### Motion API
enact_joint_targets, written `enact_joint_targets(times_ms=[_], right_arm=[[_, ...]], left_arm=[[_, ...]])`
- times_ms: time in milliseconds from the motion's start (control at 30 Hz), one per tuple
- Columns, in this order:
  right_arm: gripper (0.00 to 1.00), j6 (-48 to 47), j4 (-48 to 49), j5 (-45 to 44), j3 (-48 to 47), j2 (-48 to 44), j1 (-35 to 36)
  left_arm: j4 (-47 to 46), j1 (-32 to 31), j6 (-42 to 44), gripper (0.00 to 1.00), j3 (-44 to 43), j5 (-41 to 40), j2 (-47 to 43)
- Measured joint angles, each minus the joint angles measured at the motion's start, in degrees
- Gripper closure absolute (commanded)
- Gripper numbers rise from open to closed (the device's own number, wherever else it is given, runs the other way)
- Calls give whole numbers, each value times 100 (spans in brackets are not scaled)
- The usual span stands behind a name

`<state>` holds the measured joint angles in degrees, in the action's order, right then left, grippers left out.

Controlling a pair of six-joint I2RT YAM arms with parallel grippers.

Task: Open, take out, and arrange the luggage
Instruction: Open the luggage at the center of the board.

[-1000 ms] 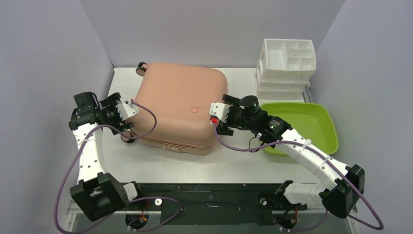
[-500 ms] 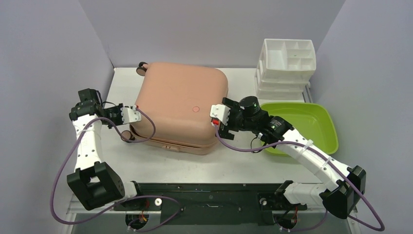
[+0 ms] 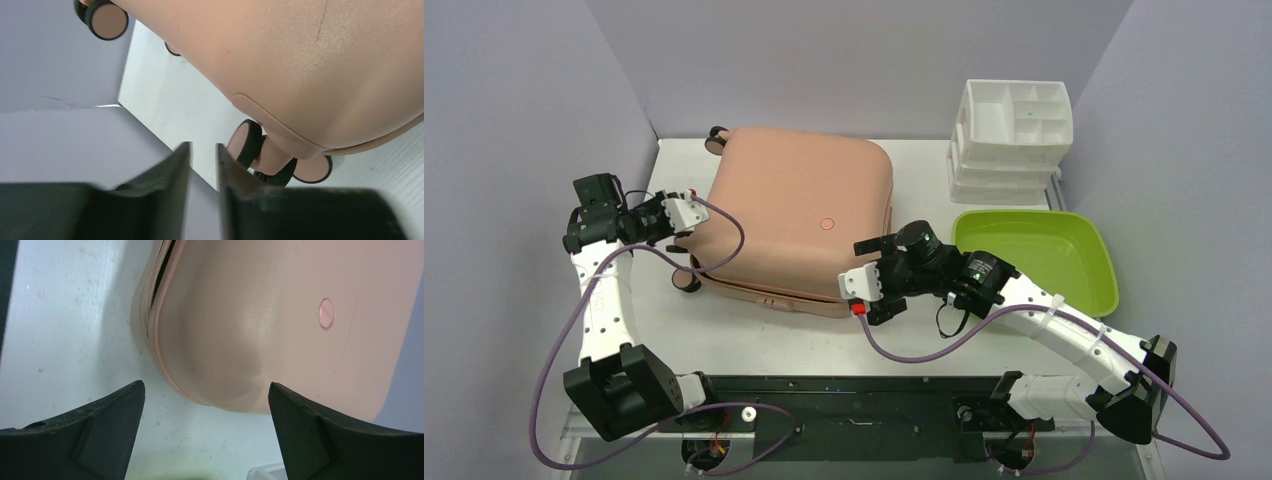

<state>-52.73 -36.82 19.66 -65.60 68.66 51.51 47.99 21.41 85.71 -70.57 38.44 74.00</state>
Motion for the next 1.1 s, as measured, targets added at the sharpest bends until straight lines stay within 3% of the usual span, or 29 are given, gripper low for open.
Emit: enact_joint_targets(times_ms=[67, 200, 300, 433, 567, 733, 967, 1100], right_arm=[[10, -339, 63, -142, 219, -94, 55], [10, -568, 284, -542, 901, -260, -35], [9, -304, 426, -323, 994, -197, -595], [3, -433, 1598, -225, 1965, -785, -1150], [1, -1217, 2507, -262, 3287, -1488, -1088], [0, -2085, 4048, -352, 4358, -1486, -951], [0, -2234, 6098, -535, 4662, -1460, -275], [0, -2361, 6708, -673, 4662, -1220, 31]], left_arm=[[-44, 0, -153, 39, 0, 22, -142], [-28, 0, -612, 11, 2, 103, -535], [-151, -7, -1097, 0, 118, 184, -831], [-675, -11, -2094, 4, 634, 238, -1281], [-1366, -22, -3335, 4, 1071, 68, -1561], [-1849, -9, -4492, 4, 1408, -304, -1698], [-1987, 31, -5392, 4, 1952, -573, -2120], [-2138, 33, -5853, 4, 2061, -570, -2439]])
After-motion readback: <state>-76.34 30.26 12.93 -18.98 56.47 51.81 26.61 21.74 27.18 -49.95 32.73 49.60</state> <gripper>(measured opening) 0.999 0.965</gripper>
